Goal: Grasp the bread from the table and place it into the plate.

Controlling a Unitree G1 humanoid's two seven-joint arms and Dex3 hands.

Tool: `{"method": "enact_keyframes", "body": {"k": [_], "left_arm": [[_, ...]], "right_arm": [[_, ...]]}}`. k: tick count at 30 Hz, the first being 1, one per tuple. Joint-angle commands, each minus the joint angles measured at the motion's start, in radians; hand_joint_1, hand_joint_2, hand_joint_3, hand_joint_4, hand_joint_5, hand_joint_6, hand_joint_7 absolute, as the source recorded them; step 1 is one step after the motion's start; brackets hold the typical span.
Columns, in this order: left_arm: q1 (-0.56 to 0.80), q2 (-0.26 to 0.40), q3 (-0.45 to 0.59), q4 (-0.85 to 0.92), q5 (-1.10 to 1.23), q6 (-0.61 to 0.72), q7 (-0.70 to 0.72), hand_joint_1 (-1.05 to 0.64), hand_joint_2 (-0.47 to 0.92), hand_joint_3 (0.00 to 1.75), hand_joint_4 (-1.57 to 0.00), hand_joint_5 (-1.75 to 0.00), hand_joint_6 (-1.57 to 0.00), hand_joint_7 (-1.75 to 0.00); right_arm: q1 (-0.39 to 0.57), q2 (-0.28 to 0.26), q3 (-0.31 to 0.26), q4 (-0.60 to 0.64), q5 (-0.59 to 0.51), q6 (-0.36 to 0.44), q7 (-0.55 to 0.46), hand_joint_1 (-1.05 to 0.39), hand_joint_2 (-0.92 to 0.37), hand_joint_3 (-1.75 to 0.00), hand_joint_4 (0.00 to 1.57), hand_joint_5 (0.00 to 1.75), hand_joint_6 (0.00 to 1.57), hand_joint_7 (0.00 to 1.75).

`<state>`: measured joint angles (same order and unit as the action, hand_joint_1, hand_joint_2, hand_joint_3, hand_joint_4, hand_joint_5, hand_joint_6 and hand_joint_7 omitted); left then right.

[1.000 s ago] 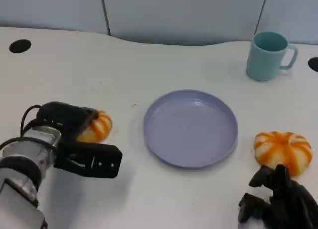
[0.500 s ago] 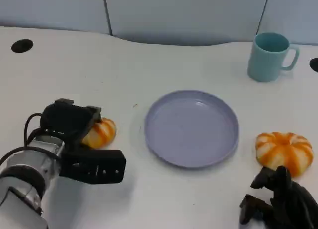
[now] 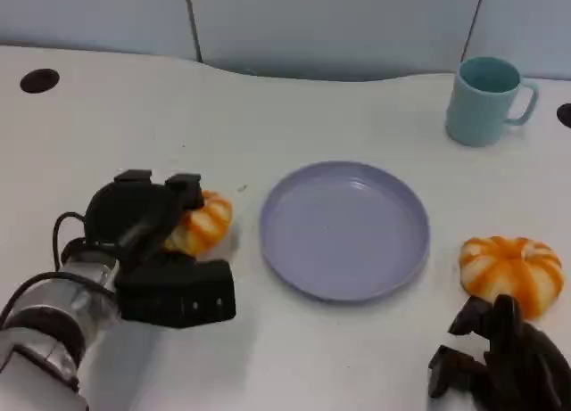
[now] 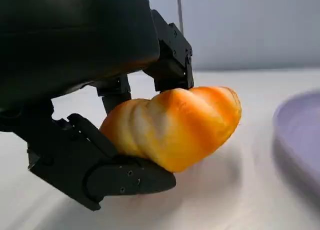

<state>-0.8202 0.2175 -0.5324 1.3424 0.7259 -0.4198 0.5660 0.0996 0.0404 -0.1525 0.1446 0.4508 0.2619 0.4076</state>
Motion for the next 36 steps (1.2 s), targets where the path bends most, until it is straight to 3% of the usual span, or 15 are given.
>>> {"method": "enact_keyframes", "body": {"k": [1,7,9,10,12,14,15,16,17,19,24,27,36], "left_arm": [[-0.028,0.003,0.040,-0.011,-0.032,-0.035,0.039,-0.15,0.64,0.94,-0.77,-1.75,-0.55,-1.75],[-0.047,-0.002,0.062,-0.020,-0.045,-0.061,0.052,-0.13,0.61,0.95,-0.75,-1.75,-0.53,-1.75],[-0.114,-0.004,0.052,-0.052,-0.031,-0.127,0.076,-0.12,0.55,0.97,-0.78,-1.75,-0.59,-1.70],[-0.138,-0.007,0.050,-0.063,-0.028,-0.152,0.075,-0.12,0.55,0.96,-0.80,-1.75,-0.63,-1.59],[-0.158,-0.011,0.043,-0.070,-0.022,-0.171,0.072,-0.17,0.62,0.82,-0.81,-1.75,-0.81,-0.98],[-0.162,-0.012,0.041,-0.068,-0.018,-0.177,0.072,-0.18,0.64,0.77,-0.81,-1.75,-0.87,-0.80],[-0.178,-0.017,0.019,-0.071,0.003,-0.200,0.070,-0.19,0.65,0.79,-0.82,-1.75,-0.88,-0.91],[-0.191,-0.023,-0.001,-0.074,0.020,-0.222,0.070,-0.20,0.63,0.89,-0.85,-1.75,-0.79,-1.32],[-0.204,-0.030,-0.020,-0.076,0.038,-0.242,0.071,-0.21,0.62,0.95,-0.86,-1.75,-0.74,-1.53],[-0.215,-0.038,-0.036,-0.073,0.054,-0.261,0.077,-0.20,0.59,0.99,-0.88,-1.75,-0.70,-1.70],[-0.219,-0.039,-0.041,-0.066,0.058,-0.268,0.084,-0.20,0.57,1.02,-0.88,-1.75,-0.70,-1.75],[-0.253,-0.099,-0.081,-0.066,0.074,-0.296,-0.004,-0.26,0.58,1.02,-0.94,-1.75,-0.75,-1.75],[-0.255,-0.136,-0.117,-0.052,0.085,-0.306,-0.072,-0.30,0.59,1.11,-0.97,-1.75,-0.77,-1.75]], "right_arm": [[-0.002,-0.006,-0.012,0.009,0.008,-0.003,-0.006,-0.42,-0.92,-0.53,1.21,1.28,1.02,1.21],[-0.007,-0.005,-0.010,0.021,0.003,-0.017,-0.001,-0.42,-0.92,-0.53,1.21,1.28,1.03,1.21],[-0.014,-0.006,-0.006,0.030,0.001,-0.018,0.003,-0.43,-0.92,-0.53,1.21,1.28,1.02,1.21],[-0.018,-0.007,-0.005,0.036,0.002,-0.019,0.005,-0.43,-0.92,-0.53,1.21,1.28,1.02,1.21],[-0.022,-0.008,-0.005,0.045,0.001,-0.021,0.008,-0.44,-0.92,-0.52,1.20,1.28,1.03,1.20],[-0.024,-0.009,-0.005,0.048,0.001,-0.022,0.009,-0.44,-0.92,-0.51,1.20,1.28,1.03,1.20],[-0.023,-0.009,-0.004,0.047,0.000,-0.023,0.008,-0.44,-0.92,-0.51,1.20,1.28,1.03,1.20],[-0.022,-0.009,-0.003,0.045,0.000,-0.020,0.006,-0.44,-0.92,-0.50,1.19,1.29,1.02,1.20],[-0.021,-0.008,-0.003,0.042,0.003,-0.013,0.005,-0.44,-0.92,-0.50,1.18,1.30,1.03,1.19],[-0.022,-0.008,-0.003,0.039,0.007,-0.005,0.005,-0.44,-0.92,-0.50,1.17,1.32,1.02,1.19],[-0.022,-0.008,-0.004,0.038,0.008,-0.002,0.005,-0.44,-0.92,-0.51,1.16,1.33,1.02,1.20],[-0.024,-0.007,0.004,0.039,-0.001,-0.002,0.003,-0.43,-0.92,-0.51,1.16,1.33,1.02,1.20],[-0.015,0.000,0.011,0.020,0.001,0.008,-0.013,-0.42,-0.92,-0.51,1.16,1.33,1.02,1.22]]}}
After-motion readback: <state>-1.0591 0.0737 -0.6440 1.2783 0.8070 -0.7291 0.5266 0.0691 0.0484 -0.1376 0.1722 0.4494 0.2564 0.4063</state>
